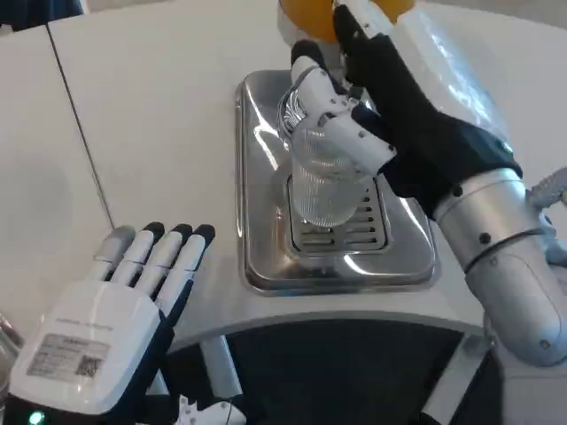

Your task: Grasp the cup under the faucet to collect the drink, then remove the cup.

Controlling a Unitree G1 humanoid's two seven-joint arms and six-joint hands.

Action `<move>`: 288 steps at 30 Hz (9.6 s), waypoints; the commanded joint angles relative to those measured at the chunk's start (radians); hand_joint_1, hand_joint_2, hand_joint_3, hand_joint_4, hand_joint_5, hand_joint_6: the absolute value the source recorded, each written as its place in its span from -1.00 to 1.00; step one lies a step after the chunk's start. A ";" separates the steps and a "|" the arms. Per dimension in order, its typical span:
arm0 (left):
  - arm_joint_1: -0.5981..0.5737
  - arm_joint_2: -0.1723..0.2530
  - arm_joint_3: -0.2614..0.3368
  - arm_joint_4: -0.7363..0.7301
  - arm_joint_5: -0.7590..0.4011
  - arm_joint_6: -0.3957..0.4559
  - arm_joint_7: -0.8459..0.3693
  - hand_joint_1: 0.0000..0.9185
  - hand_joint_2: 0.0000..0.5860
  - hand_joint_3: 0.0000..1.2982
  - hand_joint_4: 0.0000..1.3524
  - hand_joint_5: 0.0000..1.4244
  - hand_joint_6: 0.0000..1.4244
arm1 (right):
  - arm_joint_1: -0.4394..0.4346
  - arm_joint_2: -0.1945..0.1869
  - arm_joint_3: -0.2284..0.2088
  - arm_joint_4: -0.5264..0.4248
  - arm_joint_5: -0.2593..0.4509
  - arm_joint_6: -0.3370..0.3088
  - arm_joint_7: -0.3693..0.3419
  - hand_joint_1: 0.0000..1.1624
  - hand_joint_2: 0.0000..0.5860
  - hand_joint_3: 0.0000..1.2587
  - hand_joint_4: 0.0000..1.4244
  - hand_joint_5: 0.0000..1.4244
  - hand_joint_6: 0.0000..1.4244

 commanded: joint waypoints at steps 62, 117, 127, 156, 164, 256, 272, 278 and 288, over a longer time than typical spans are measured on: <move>-0.475 -0.146 -0.162 0.394 -0.250 0.046 0.095 -0.52 -0.87 -1.00 -1.00 -0.91 -0.86 | 0.058 0.300 -0.164 -0.016 -0.524 -0.226 0.472 -1.00 1.00 -1.00 -1.00 -1.00 -1.00; -0.485 -0.094 -0.211 0.430 -0.235 0.037 0.069 -0.72 -0.87 -1.00 -1.00 -0.91 -0.87 | 0.986 0.021 -0.747 -0.318 0.128 -0.872 0.195 -0.90 0.85 -1.00 -1.00 -1.00 -1.00; -0.508 -0.120 -0.214 0.465 -0.228 0.051 0.096 -0.78 -0.86 -1.00 -1.00 -0.91 -0.87 | 1.103 -0.100 -0.864 -0.111 0.267 -1.164 -0.046 -0.89 0.84 -1.00 -1.00 -1.00 -1.00; -0.748 -0.264 -0.258 0.782 -0.330 0.011 0.261 -0.64 -0.91 -1.00 -1.00 -0.82 -0.80 | 1.184 -0.166 -0.865 -0.093 0.343 -1.180 -0.050 -0.84 0.74 -1.00 -1.00 -1.00 -1.00; -0.789 -0.291 -0.285 0.843 -0.340 -0.023 0.284 -0.54 -0.89 -1.00 -1.00 -0.76 -0.75 | 1.175 -0.166 -0.848 -0.119 0.341 -1.130 -0.028 -0.82 0.71 -1.00 -1.00 -1.00 -1.00; -0.746 -0.271 -0.226 0.768 -0.383 0.035 0.536 0.86 -1.00 0.57 0.61 0.66 1.00 | 1.029 -0.159 -0.615 -0.202 0.280 -0.796 0.051 -0.73 0.69 -1.00 -1.00 -1.00 -1.00; -0.526 -0.172 -0.080 0.449 -0.471 -0.019 0.368 0.90 -1.00 0.57 0.61 0.65 1.00 | 0.984 -0.160 -0.579 -0.189 0.254 -0.797 0.041 -0.72 0.72 -1.00 -1.00 -1.00 -1.00; -0.439 -0.173 -0.062 0.346 -0.496 -0.044 0.306 0.91 -1.00 0.57 0.62 0.65 1.00 | 0.971 -0.155 -0.576 -0.191 0.236 -0.798 0.040 -0.72 0.73 -1.00 -1.00 -1.00 -1.00; -0.223 -0.180 -0.041 0.139 -0.531 -0.149 0.217 0.92 -1.00 0.58 0.64 0.65 1.00 | 1.006 -0.174 -0.592 -0.221 0.157 -0.898 0.004 -0.98 1.00 -1.00 -1.00 -1.00 -1.00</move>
